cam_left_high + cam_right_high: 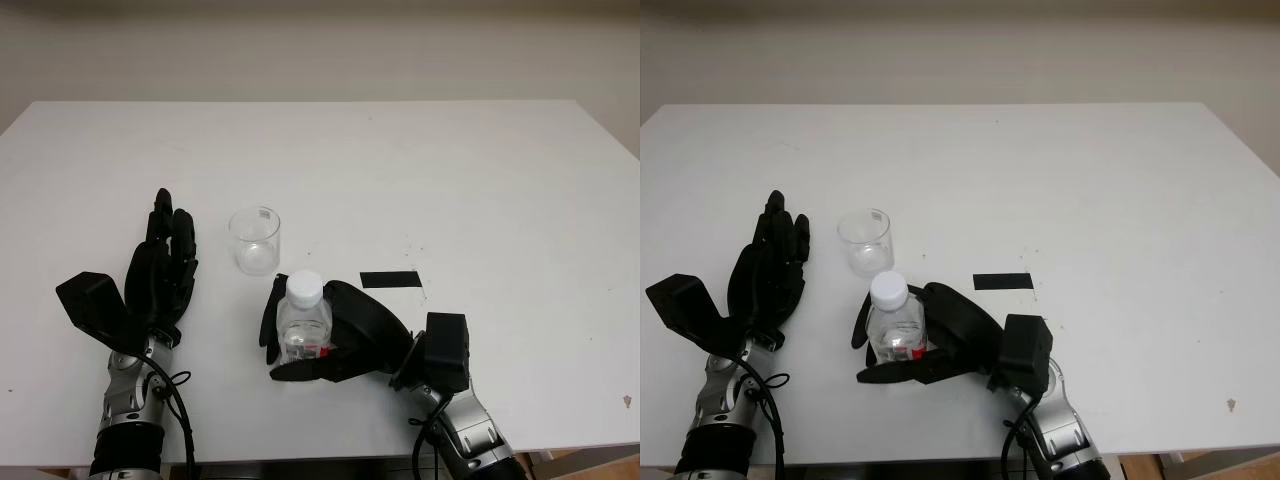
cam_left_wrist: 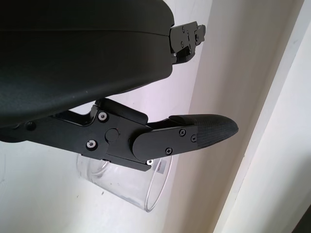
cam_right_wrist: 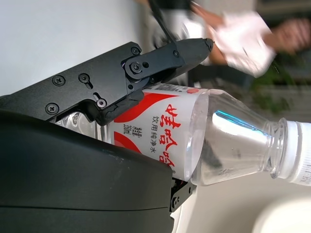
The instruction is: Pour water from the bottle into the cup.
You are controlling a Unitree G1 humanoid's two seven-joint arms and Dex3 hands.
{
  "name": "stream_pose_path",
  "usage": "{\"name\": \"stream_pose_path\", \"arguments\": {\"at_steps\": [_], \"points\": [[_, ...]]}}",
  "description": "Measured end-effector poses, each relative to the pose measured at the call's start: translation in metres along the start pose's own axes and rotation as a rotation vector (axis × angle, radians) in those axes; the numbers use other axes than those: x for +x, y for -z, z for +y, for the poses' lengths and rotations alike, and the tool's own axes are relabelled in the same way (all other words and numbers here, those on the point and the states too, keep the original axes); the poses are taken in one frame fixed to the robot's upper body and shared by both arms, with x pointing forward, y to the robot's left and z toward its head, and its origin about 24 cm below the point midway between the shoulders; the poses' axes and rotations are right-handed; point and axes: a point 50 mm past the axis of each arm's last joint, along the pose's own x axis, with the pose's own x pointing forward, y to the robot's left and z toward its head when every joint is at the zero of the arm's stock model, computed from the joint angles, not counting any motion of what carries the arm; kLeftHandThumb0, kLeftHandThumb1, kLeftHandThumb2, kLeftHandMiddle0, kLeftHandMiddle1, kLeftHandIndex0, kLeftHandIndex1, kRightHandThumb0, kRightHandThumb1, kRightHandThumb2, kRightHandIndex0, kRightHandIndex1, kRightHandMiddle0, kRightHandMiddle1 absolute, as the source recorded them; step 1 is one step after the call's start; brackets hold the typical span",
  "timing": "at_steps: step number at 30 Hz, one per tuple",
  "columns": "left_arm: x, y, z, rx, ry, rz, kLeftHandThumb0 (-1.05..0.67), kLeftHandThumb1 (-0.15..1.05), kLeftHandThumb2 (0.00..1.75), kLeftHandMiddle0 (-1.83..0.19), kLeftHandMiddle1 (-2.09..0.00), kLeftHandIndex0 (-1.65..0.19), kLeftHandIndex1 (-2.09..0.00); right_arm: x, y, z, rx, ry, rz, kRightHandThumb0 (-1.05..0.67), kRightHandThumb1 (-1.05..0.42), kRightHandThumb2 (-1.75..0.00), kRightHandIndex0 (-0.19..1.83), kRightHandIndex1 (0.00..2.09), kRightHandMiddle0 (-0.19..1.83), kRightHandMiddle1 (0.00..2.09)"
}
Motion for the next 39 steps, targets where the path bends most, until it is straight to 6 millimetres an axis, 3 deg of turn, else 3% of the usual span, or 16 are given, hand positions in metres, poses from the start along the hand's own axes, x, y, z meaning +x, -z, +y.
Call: {"name": "stream_pose_path", "arguments": {"at_steps": [4, 12, 13, 15, 19, 22, 29, 36, 39], "points": [[0.000, 0.000, 0.000, 0.003, -0.001, 0.000, -0.70, 1.05, 0.52, 0.14, -0.06, 0.17, -0.05, 0.014, -0.015, -0.021, 0.026, 0.113, -0.030, -0.28, -1.05, -0.33, 1.81, 2.09, 1.83, 2.09], [0.001, 0.000, 0.000, 0.004, -0.003, -0.002, -0.68, 1.05, 0.52, 0.14, -0.05, 0.17, -0.05, 0.047, -0.045, -0.063, -0.155, 0.251, -0.114, -0.24, -1.05, -0.40, 1.83, 2.09, 1.83, 2.09], [0.001, -0.001, -0.001, 0.004, -0.002, -0.003, -0.68, 1.05, 0.52, 0.14, -0.05, 0.17, -0.05, 0.051, -0.048, -0.067, -0.167, 0.262, -0.115, -0.23, -1.04, -0.43, 1.83, 2.09, 1.83, 2.09], [0.001, -0.001, -0.001, 0.005, -0.001, -0.006, -0.68, 1.05, 0.52, 0.14, -0.05, 0.17, -0.05, 0.057, -0.052, -0.074, -0.192, 0.283, -0.120, -0.20, -0.93, -0.65, 1.83, 2.09, 1.83, 2.09], [0.001, -0.001, -0.002, 0.003, -0.001, -0.009, -0.69, 1.05, 0.53, 0.13, -0.06, 0.16, -0.06, 0.067, -0.059, -0.091, -0.250, 0.339, -0.094, -0.14, -0.83, -0.79, 1.83, 2.09, 1.83, 2.09], [0.001, -0.001, -0.002, 0.002, -0.002, -0.013, -0.69, 1.05, 0.53, 0.13, -0.05, 0.16, -0.06, 0.070, -0.066, -0.105, -0.326, 0.392, -0.074, -0.14, -0.78, -0.78, 1.78, 2.09, 1.80, 2.09], [0.002, 0.000, -0.003, -0.003, -0.010, -0.009, -0.70, 1.05, 0.51, 0.14, -0.05, 0.17, -0.05, 0.076, -0.075, -0.125, -0.461, 0.451, -0.003, -0.17, -0.83, -0.61, 1.51, 2.09, 1.47, 2.09], [0.002, 0.000, -0.003, -0.005, -0.013, -0.016, -0.70, 1.05, 0.51, 0.15, -0.05, 0.17, -0.05, 0.085, -0.083, -0.131, -0.502, 0.485, 0.038, -0.15, -0.83, -0.59, 1.52, 2.09, 1.36, 2.09], [0.002, 0.000, -0.004, -0.005, -0.014, -0.016, -0.71, 1.05, 0.51, 0.15, -0.05, 0.17, -0.05, 0.088, -0.088, -0.132, -0.532, 0.508, 0.047, -0.15, -0.78, -0.66, 1.56, 2.09, 1.34, 2.09]]}}
